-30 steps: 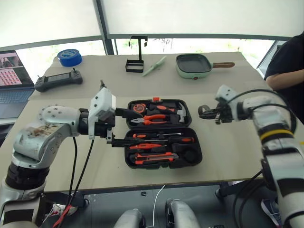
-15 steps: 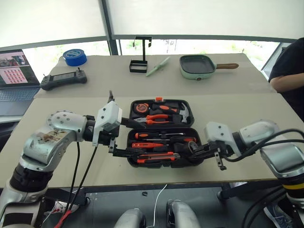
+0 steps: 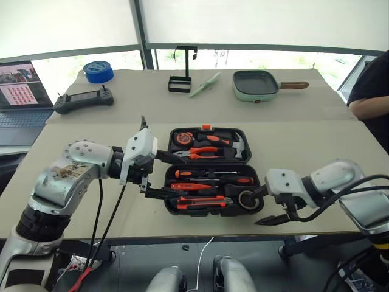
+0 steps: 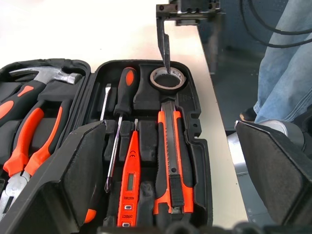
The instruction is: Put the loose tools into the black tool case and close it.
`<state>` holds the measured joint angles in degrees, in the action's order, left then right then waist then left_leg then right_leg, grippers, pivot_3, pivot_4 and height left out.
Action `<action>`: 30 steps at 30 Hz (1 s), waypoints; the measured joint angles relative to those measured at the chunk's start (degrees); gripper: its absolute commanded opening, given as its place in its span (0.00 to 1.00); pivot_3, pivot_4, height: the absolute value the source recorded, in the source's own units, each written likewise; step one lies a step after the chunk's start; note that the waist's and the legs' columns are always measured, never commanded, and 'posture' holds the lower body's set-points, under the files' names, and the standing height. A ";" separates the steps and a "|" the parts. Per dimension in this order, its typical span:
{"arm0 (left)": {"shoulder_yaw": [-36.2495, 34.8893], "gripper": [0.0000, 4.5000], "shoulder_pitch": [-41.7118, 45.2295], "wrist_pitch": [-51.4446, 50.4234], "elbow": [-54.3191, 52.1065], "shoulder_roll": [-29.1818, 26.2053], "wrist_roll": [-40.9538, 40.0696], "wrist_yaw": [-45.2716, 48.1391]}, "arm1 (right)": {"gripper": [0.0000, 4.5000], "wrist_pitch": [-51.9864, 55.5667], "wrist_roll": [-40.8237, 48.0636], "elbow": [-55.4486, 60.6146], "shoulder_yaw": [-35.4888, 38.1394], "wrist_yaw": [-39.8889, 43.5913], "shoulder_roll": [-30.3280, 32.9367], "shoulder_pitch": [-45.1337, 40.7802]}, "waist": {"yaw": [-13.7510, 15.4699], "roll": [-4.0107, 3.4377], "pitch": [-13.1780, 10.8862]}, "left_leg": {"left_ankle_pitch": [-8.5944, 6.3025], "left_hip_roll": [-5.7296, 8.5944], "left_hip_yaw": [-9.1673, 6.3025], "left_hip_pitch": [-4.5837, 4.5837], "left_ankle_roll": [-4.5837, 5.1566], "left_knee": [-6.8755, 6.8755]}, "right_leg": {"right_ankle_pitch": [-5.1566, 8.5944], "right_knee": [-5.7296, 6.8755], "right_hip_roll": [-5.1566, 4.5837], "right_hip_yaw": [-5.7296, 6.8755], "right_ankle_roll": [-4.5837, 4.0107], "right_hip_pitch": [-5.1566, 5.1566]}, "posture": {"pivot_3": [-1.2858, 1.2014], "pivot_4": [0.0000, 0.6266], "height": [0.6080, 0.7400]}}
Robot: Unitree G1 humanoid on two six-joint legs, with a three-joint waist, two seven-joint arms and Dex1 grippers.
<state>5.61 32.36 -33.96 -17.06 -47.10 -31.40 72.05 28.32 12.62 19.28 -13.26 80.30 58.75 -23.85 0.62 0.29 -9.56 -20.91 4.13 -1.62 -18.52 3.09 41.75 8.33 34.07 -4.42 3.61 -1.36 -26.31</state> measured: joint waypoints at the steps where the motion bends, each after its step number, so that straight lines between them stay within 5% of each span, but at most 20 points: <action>1: 0.00 1.00 0.47 0.29 0.02 0.13 0.05 0.00 | 0.99 0.53 0.17 0.00 0.03 0.01 0.00 -0.60 | 0.01 0.00 0.00 | 0.00 -0.01 0.00 0.01 0.00 0.00 | 0.00 0.01 0.00 0.00 0.00 0.00 | 0.52 0.24 1.00; 7: 0.00 1.00 0.83 0.71 0.90 0.22 0.89 -0.32 | 0.99 3.50 2.48 -0.10 0.94 -1.69 -1.46 -2.00 | 0.04 0.01 0.00 | 0.00 -0.02 -0.01 0.00 0.00 -0.02 | 0.00 0.00 0.02 0.01 -0.01 -0.02 | 0.52 0.24 1.00; 9: -0.10 1.00 -0.04 1.24 2.35 0.09 2.14 -1.45 | 0.88 5.11 5.11 -1.11 3.60 -3.37 -3.68 -2.33 | 0.04 0.01 0.00 | 0.00 -0.01 0.00 0.00 0.00 -0.02 | 0.00 0.00 0.01 0.01 -0.01 -0.01 | 0.52 0.24 1.00; 14: -1.83 0.69 -8.46 6.85 13.82 -0.22 11.29 -10.33 | 0.53 11.07 9.11 -10.28 15.24 -11.61 -5.15 -2.57 | 0.12 0.02 -0.01 | 0.00 -0.02 0.00 0.00 0.00 -0.11 | 0.00 0.01 0.06 0.01 -0.03 -0.08 | 0.52 0.24 1.00; 21: -1.97 0.15 -10.88 11.78 17.82 0.03 17.80 -13.95 | 0.02 4.50 3.67 -21.19 14.63 -16.33 -5.79 -0.54 | 0.23 0.03 -0.01 | 0.00 0.03 0.06 -0.02 0.01 -0.08 | -0.02 0.02 -0.02 -0.01 0.00 -0.07 | 0.52 0.24 1.00; 23: -1.30 0.01 -10.44 11.86 18.06 1.79 18.15 -14.41 | 0.00 0.74 1.28 -23.62 12.66 -16.60 -6.17 -0.47 | 0.17 0.03 -0.02 | 0.00 0.01 0.06 -0.01 0.01 -0.08 | -0.02 0.04 -0.01 0.00 0.00 -0.06 | 0.52 0.24 1.00; 30: 2.97 0.01 -7.89 10.12 17.94 6.35 19.81 -13.97 | 0.00 -6.34 -2.46 -27.54 6.38 -15.18 -10.27 -2.28 | -0.08 0.03 -0.02 | 0.00 0.00 0.10 -0.02 0.01 -0.08 | -0.02 0.03 0.00 -0.03 0.00 -0.07 | 0.52 0.24 1.00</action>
<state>8.59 24.47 -23.84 0.88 -40.74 -11.59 58.08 21.97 10.16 -8.26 -6.87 65.12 48.48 -26.13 0.53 0.32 -9.57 -20.90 4.13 -1.53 -18.54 3.11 41.67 8.31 34.10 -4.42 3.58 -1.36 -26.38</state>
